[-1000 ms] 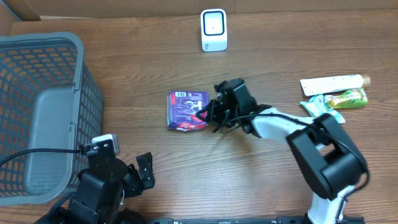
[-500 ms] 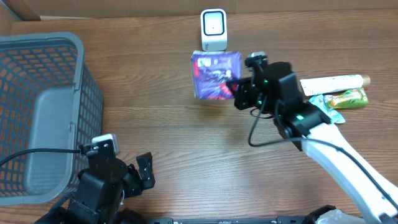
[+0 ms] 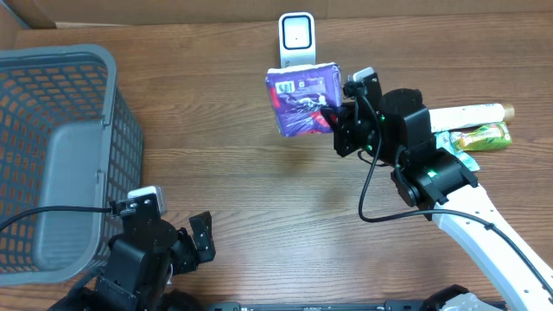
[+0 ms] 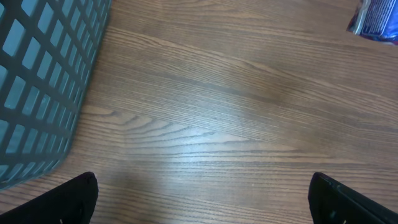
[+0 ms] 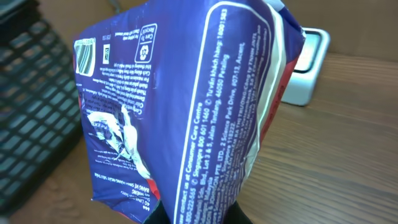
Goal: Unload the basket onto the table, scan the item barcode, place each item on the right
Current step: 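Lift the purple box up to the white scanner, then hold the purple box barcode up in front of the white scanner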
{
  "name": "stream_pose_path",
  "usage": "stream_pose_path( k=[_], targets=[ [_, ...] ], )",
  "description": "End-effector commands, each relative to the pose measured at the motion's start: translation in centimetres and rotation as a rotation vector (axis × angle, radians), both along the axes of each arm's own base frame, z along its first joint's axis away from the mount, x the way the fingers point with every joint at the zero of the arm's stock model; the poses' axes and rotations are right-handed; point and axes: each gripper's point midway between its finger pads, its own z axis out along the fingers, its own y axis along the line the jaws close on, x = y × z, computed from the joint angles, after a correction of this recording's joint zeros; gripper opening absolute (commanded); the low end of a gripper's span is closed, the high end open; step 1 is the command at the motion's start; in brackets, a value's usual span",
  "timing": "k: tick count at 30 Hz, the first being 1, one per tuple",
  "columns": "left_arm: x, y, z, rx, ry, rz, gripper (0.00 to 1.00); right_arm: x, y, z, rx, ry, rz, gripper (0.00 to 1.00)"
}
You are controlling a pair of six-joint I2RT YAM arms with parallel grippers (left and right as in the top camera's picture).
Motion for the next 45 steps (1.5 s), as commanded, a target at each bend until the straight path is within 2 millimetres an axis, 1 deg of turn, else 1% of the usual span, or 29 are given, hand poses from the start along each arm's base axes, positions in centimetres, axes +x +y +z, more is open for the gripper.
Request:
stream_pose_path(
  k=[1, 7, 9, 11, 14, 15, 18, 20, 22, 24, 27, 28, 30, 32, 34, 35, 36, 39, 42, 43, 45],
  targets=[
    [0.1, 0.0, 0.0, -0.007, -0.002, 0.014, 1.0, -0.8, 0.8, 1.6, 0.03, -0.032, 0.071, 0.04],
    [0.1, 0.0, 0.0, -0.007, -0.002, 0.014, 1.0, -1.1, 0.6, 0.8, 0.014, 0.004, 0.065, 0.04],
    [0.1, 0.0, 0.0, -0.007, -0.002, 0.014, 1.0, -1.1, 0.3, 0.9, 0.001, 0.016, 0.052, 0.04],
    [0.1, 0.0, 0.0, -0.007, -0.002, 0.014, 1.0, -0.6, -0.4, 1.6, -0.031, 0.018, 0.007, 0.03],
    [0.1, 0.0, 0.0, -0.007, -0.002, 0.014, 1.0, 0.9, -1.7, 4.5, -0.091, -0.024, -0.077, 0.03],
    [0.1, 0.0, 0.0, -0.007, -0.002, 0.014, 1.0, 1.7, -2.1, 6.0, -0.125, -0.054, -0.1, 0.03],
    [0.1, 0.0, 0.0, -0.007, -0.002, 0.014, 1.0, 4.3, -3.2, 9.3, -0.213, -0.119, -0.183, 0.03],
    [0.1, 0.0, 0.0, -0.007, -0.002, 0.014, 0.99, 6.5, -3.9, 10.7, -0.285, -0.155, -0.248, 0.03],
    [0.1, 0.0, 0.0, -0.007, -0.002, 0.014, 1.0, 9.1, -5.2, 11.7, -0.387, -0.202, -0.347, 0.04],
    [0.1, 0.0, 0.0, -0.007, -0.002, 0.014, 1.0, 11.5, -6.6, 12.3, -0.517, -0.26, -0.461, 0.04],
    [0.1, 0.0, 0.0, -0.007, -0.002, 0.014, 1.0, 14.1, -8.6, 12.5, -0.757, -0.36, -0.656, 0.04],
    [0.1, 0.0, 0.0, -0.007, -0.002, 0.014, 1.0, 15.0, -8.9, 12.4, -0.871, -0.399, -0.721, 0.04],
    [0.1, 0.0, 0.0, -0.007, -0.002, 0.014, 0.99, 16.1, -8.6, 12.1, -1.012, -0.442, -0.778, 0.04],
    [0.1, 0.0, 0.0, -0.007, -0.002, 0.014, 1.0, 17.5, -7.6, 11.1, -1.152, -0.478, -0.801, 0.04],
    [0.1, 0.0, 0.0, -0.007, -0.002, 0.014, 0.99, 18.8, -6.7, 9.8, -1.256, -0.502, -0.785, 0.04],
    [0.1, 0.0, 0.0, -0.007, -0.002, 0.014, 1.0, 19.6, -6.2, 8.8, -1.31, -0.517, -0.765, 0.04],
    [0.1, 0.0, 0.0, -0.007, -0.002, 0.014, 1.0, 20.2, -5.9, 8.1, -1.35, -0.528, -0.751, 0.04],
    [0.1, 0.0, 0.0, -0.007, -0.002, 0.014, 0.99, 21.8, -4.7, 5.2, -1.438, -0.553, -0.699, 0.04],
    [0.1, 0.0, 0.0, -0.007, -0.002, 0.014, 0.99, 22.8, -3.8, 2.4, -1.498, -0.553, -0.617, 0.04],
    [0.1, 0.0, 0.0, -0.007, -0.002, 0.014, 1.0, 23.2, -3.4, 0.8, -1.518, -0.546, -0.574, 0.04],
    [0.1, 0.0, 0.0, -0.007, -0.002, 0.014, 1.0, 23.7, -2.8, -0.7, -1.534, -0.553, -0.527, 0.04]
  ],
)
